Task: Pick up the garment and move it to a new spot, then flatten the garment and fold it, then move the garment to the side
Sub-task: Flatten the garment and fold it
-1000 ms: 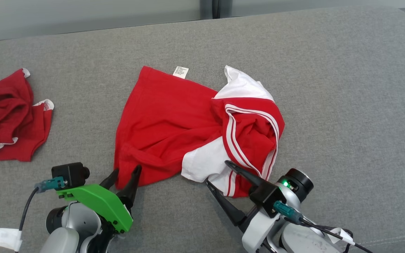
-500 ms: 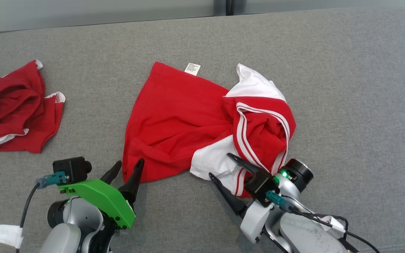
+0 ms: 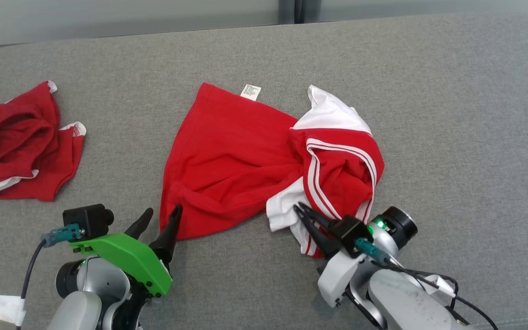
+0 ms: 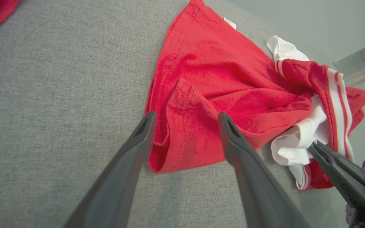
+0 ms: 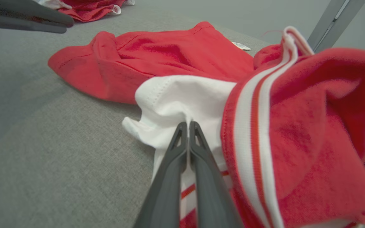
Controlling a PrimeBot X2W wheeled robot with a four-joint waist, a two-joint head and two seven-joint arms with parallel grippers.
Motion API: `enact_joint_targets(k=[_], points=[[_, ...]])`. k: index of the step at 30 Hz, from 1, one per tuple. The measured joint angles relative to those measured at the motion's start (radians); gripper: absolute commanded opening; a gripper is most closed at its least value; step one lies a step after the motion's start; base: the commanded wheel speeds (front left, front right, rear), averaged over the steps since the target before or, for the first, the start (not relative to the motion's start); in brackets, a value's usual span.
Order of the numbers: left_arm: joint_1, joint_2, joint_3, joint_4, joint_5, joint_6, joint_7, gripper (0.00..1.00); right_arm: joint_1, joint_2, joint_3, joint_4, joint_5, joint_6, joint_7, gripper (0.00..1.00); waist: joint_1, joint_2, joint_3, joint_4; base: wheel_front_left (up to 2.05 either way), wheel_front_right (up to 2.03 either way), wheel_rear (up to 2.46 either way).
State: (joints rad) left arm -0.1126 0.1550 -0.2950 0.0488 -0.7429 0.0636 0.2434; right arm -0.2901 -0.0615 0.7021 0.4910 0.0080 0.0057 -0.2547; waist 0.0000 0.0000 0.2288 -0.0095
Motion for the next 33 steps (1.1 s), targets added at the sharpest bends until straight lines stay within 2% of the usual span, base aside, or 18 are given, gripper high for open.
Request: enact_joint_targets(k=[5,6,10,22,27,33], points=[[0.001,0.021,0.013,0.004,0.013,0.008,-0.011,1.00,0.007,0.004,-0.110,-0.079,0.114,-0.034,0.000,0.00,0.0000,0.0000,-0.009,-0.020,0.00,0.00,0.00],[0.003,0.029,0.024,0.008,0.016,0.009,-0.016,1.00,0.016,-0.003,-0.159,-0.090,0.123,-0.052,0.000,0.00,0.0000,0.0000,-0.014,-0.032,0.00,0.00,0.00],[0.015,0.049,0.022,0.012,0.027,0.009,-0.017,1.00,0.043,-0.073,-0.225,-0.114,0.135,-0.068,0.000,0.00,0.0000,0.0000,-0.020,-0.064,0.00,0.00,0.00],[0.014,0.046,-0.012,0.005,0.036,0.007,-0.015,1.00,0.205,-0.240,-0.362,-0.087,0.225,-0.069,0.011,0.00,0.0000,0.0000,-0.015,-0.145,0.00,0.00,0.00],[0.010,0.051,-0.017,0.006,0.045,0.007,-0.006,1.00,0.211,-0.227,-0.368,-0.099,0.241,-0.067,0.010,0.00,0.0000,0.0000,-0.008,-0.148,0.00,0.00,0.00],[0.000,0.040,-0.066,-0.002,0.045,-0.024,0.020,1.00,0.210,-0.215,-0.345,-0.120,0.239,-0.056,0.010,0.00,0.0000,0.0000,-0.002,-0.141,0.00,0.00,0.00]])
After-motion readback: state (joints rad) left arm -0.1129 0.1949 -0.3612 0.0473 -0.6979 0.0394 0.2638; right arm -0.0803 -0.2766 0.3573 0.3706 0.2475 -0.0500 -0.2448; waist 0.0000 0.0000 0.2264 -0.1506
